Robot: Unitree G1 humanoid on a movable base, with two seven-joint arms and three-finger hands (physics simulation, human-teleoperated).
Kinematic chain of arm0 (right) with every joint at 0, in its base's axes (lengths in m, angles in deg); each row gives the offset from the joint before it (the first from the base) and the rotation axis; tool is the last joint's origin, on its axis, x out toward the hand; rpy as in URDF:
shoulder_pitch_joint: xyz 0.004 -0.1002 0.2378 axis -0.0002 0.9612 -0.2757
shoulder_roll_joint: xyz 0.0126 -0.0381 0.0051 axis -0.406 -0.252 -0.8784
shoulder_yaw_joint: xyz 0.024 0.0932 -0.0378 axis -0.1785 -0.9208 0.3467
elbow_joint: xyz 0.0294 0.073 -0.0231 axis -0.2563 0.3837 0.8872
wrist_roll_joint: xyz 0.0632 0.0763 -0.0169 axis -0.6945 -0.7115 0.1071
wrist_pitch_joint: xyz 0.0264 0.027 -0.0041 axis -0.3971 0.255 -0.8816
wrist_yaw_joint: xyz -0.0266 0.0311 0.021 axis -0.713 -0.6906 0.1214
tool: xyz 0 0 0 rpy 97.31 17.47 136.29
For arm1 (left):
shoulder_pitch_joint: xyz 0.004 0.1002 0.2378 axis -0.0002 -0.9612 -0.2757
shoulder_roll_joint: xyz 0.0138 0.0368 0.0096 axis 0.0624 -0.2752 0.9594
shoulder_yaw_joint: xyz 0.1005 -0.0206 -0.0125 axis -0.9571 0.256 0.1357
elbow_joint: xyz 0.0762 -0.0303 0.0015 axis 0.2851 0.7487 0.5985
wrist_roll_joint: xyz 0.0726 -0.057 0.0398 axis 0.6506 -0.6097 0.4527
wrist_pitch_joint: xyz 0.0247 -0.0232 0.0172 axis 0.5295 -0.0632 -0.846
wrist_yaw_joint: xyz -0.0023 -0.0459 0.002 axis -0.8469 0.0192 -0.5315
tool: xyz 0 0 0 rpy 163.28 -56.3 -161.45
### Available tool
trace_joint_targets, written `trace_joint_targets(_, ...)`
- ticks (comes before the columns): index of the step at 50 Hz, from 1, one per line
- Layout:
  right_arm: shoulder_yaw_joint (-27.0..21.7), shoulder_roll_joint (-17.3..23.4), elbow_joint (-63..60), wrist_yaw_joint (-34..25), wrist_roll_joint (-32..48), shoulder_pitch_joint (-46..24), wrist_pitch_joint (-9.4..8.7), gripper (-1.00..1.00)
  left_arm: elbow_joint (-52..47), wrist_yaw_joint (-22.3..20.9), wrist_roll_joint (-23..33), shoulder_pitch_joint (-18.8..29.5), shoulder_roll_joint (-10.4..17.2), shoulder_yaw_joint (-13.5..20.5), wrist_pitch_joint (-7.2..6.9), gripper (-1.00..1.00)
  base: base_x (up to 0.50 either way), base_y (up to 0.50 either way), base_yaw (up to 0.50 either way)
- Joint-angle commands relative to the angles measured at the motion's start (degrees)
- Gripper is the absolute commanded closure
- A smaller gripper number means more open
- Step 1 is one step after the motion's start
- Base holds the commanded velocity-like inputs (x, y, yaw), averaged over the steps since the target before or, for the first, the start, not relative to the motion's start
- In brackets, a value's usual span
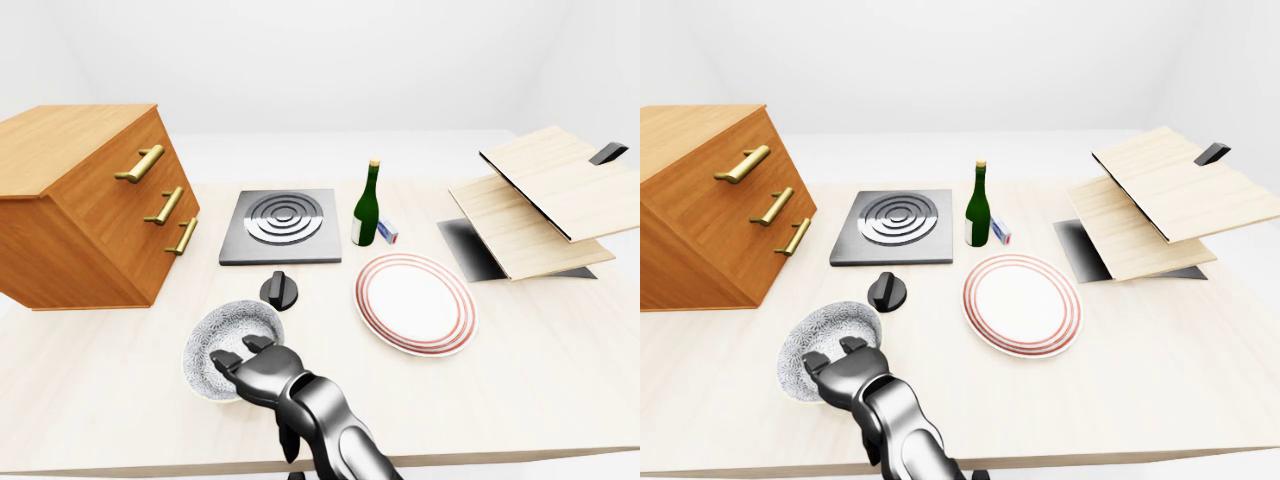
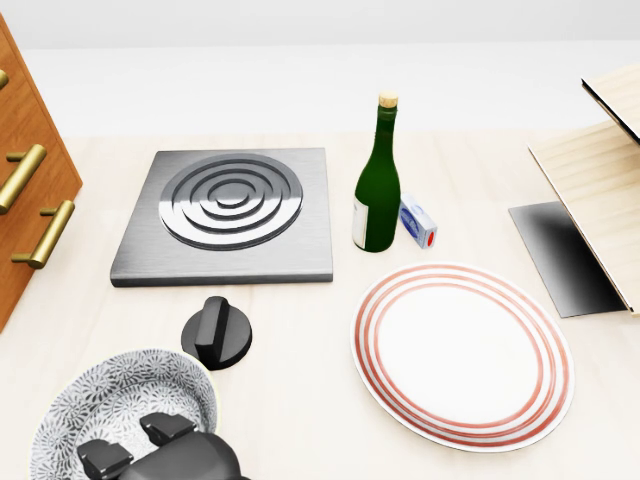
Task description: Pick up the akita bowl and put it on the plate.
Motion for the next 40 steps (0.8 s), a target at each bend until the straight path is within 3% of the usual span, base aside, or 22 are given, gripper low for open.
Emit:
trace_joint_targets(1, -0.20, -0.31, 1.07, 0.00, -0.68, -0.47, 0.00, -0.96, -0.01, 0.01, -0.10, 0.01, 0.00, 0.00, 0.00, -1.00, 0.00, 0.00, 0.00)
trace_joint_targets(20, -0.10, 0.18, 0.38, 0.00, -0.82, -0.11, 0.00, -0.96, 0.00, 0.01, -0.15, 0.01, 0.00, -0.01, 0.00, -1.00, 0.00, 0.00, 0.00)
trace_joint_targets(21, -0.30, 0.03, 0.24, 0.00, -0.79, -0.39, 0.00, 0.58, -0.01, 0.02, -0.16, 0.01, 0.00, -0.01, 0.00, -1.00, 0.00, 0.00, 0.00)
trace_joint_targets(22, -0.30, 0.08, 0.28, 0.00, -0.76, -0.37, 0.00, 0.96, -0.01, 0.02, -0.16, 0.00, 0.00, -0.01, 0.00, -1.00, 0.00, 0.00, 0.00)
trace_joint_targets(40, -0.78, 0.41, 1.76, 0.00, -1.81, -0.28, 0.00, 1.00, -0.06, 0.08, -0.25, -0.01, -0.01, 0.01, 0.00, -1.00, 0.00, 0.00, 0.00)
